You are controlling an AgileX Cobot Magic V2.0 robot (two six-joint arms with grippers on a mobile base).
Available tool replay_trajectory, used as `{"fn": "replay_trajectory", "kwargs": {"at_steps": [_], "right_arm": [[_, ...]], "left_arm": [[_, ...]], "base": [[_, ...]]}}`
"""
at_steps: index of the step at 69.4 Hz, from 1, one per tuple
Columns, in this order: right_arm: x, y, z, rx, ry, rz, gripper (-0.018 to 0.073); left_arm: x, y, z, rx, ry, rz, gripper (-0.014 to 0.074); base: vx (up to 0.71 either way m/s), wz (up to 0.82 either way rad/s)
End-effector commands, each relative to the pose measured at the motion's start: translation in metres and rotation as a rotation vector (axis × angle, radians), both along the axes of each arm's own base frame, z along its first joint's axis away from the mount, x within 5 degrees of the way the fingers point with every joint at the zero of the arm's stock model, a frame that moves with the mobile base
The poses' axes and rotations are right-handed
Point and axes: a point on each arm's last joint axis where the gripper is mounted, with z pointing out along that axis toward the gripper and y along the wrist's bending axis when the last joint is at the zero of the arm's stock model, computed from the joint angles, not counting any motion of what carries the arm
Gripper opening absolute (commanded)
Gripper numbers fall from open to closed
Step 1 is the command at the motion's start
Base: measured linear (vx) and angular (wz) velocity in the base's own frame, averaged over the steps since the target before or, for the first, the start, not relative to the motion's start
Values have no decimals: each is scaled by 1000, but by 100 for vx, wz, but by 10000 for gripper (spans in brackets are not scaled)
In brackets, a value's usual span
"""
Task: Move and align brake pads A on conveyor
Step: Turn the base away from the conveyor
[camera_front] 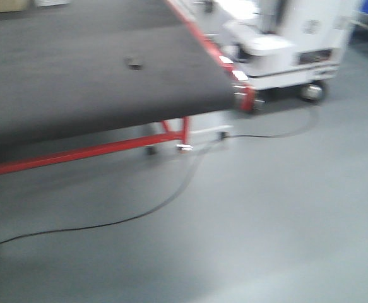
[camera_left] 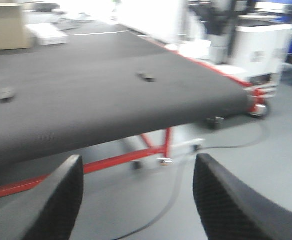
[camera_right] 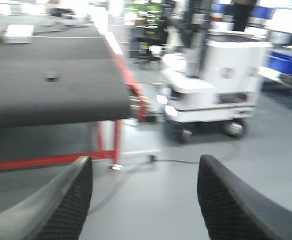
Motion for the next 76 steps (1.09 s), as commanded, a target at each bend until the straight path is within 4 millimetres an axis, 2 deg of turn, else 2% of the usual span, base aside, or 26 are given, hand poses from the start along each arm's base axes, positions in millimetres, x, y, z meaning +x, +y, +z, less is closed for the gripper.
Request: {"fn": "replay_trajectory", "kwargs": {"at_steps": [1, 76], "right_arm": [[1, 0, 15, -11, -86, -8, 435], [1, 0, 15, -11, -86, -8, 435]], "left_arm": [[1, 0, 14, -19, -89, -3, 461], [1, 0, 14, -19, -89, -3, 461]], "base": [[-16, -92], [-9, -85]]}}
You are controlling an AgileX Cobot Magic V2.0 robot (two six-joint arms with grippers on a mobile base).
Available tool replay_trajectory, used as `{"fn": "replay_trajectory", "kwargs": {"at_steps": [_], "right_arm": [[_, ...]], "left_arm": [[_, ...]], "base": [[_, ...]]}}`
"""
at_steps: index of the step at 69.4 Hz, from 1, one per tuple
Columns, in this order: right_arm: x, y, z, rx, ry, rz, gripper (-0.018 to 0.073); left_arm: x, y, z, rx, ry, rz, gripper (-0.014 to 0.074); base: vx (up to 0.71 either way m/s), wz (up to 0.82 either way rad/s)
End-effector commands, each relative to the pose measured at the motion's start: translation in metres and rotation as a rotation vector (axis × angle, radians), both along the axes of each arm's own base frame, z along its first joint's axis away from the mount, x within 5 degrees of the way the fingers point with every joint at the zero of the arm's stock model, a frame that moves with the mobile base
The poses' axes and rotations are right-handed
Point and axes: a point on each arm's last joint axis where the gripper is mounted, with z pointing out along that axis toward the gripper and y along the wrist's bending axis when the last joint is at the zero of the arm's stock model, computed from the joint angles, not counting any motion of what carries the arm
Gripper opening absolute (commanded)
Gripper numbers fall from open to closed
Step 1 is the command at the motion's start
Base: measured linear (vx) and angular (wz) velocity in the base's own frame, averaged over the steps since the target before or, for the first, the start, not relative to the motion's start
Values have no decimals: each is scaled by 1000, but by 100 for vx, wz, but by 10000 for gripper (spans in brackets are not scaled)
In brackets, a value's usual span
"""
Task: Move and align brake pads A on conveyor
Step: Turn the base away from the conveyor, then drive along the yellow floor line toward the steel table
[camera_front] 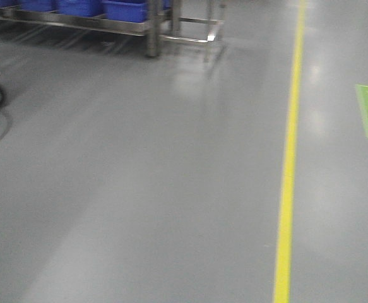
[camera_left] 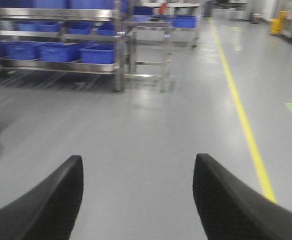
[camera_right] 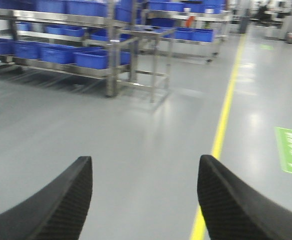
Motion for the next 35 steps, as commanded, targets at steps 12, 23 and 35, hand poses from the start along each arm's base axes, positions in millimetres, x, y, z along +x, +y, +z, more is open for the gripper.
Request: {"fn": "replay_trajectory", "kwargs": {"at_steps": [12, 23, 35], "right_arm": [[1, 0, 15, -11, -85, -8, 435], [1, 0, 15, -11, -85, -8, 435], [1, 0, 15, -11, -85, -8, 435]], "left_arm": [[1, 0, 14, -19, -89, -3, 461], [1, 0, 14, -19, -89, -3, 461], [1, 0, 14, -19, -89, -3, 461]], "base": [[-4, -82], [-1, -72], [7, -54]]}}
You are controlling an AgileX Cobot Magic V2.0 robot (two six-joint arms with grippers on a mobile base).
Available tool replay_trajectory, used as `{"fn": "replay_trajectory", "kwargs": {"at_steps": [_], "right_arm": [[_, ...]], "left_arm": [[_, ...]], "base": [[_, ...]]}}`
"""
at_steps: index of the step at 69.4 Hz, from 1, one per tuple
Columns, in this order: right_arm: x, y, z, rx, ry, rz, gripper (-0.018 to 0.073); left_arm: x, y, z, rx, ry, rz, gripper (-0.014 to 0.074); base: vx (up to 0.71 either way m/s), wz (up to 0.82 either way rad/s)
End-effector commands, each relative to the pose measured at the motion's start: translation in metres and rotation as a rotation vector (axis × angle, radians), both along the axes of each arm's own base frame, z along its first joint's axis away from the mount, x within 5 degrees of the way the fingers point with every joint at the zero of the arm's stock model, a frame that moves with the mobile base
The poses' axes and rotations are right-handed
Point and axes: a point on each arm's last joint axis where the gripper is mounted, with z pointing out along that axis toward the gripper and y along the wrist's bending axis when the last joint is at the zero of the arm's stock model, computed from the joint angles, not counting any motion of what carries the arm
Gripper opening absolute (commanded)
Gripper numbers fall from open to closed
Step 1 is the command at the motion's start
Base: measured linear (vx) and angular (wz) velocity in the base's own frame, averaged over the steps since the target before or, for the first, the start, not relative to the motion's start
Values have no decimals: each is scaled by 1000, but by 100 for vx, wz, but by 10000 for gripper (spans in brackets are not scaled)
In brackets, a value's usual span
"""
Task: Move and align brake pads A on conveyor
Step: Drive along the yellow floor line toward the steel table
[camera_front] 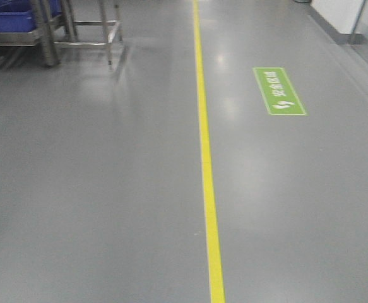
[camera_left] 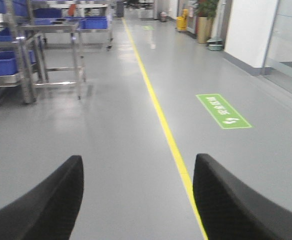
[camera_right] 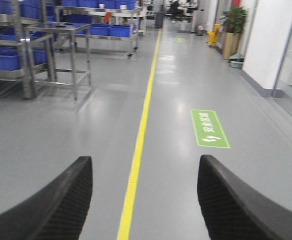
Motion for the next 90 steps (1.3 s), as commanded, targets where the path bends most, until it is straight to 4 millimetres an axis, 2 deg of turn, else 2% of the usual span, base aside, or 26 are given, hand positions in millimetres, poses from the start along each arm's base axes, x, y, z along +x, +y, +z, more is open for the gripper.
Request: {"fn": "replay_trajectory", "kwargs": {"at_steps": [1, 25, 90], "right_arm": [[1, 0, 15, -11, -86, -8, 435], [1, 0, 15, -11, -86, -8, 435], [1, 0, 15, -11, -86, -8, 435]], "left_arm": [[1, 0, 14, -19, -89, -3, 461], [1, 0, 14, -19, -89, -3, 461], [1, 0, 14, -19, -89, -3, 461]], "base": [[13, -46], [22, -31], [50, 7]]}}
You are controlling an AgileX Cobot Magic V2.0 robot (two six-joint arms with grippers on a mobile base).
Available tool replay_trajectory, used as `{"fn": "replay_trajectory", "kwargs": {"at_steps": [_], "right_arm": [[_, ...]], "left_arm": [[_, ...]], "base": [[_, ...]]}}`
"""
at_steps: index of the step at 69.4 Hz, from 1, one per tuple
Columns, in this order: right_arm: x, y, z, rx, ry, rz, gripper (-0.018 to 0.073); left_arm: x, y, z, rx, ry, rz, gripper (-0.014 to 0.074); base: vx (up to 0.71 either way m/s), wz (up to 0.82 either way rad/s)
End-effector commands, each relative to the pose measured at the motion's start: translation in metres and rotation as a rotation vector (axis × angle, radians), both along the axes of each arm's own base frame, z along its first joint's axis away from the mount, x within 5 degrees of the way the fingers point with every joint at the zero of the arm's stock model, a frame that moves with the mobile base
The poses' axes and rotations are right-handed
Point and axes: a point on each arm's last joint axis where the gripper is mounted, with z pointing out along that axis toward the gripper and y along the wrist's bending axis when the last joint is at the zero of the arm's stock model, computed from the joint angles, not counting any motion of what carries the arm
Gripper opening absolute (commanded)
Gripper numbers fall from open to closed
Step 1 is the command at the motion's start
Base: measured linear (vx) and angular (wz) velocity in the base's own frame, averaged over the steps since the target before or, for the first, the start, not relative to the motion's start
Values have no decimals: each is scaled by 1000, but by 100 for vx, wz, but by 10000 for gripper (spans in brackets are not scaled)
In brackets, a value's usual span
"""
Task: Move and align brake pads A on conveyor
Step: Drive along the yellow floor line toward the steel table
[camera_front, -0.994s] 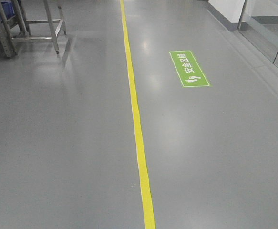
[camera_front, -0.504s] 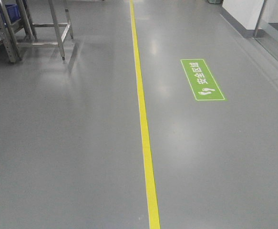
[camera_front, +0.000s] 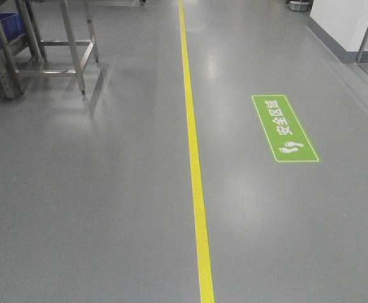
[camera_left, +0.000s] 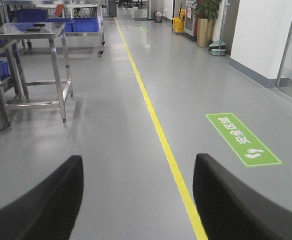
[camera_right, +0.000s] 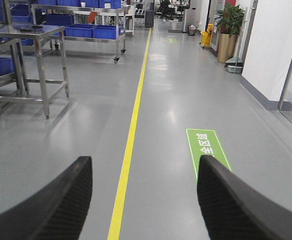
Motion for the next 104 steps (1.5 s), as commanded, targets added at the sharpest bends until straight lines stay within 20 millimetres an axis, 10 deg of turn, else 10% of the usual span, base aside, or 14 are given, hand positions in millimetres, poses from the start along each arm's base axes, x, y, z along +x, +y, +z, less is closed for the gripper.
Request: {"fn": "replay_trajectory", "kwargs": {"at_steps": [1, 104], "right_arm": [[1, 0, 15, -11, -85, -8, 435], [1, 0, 15, -11, -85, -8, 435]], "left_arm": [[1, 0, 14, -18, -90, -3, 461], [1, 0, 14, -18, -89, -3, 461]], "base": [[60, -4], [71, -1]]}}
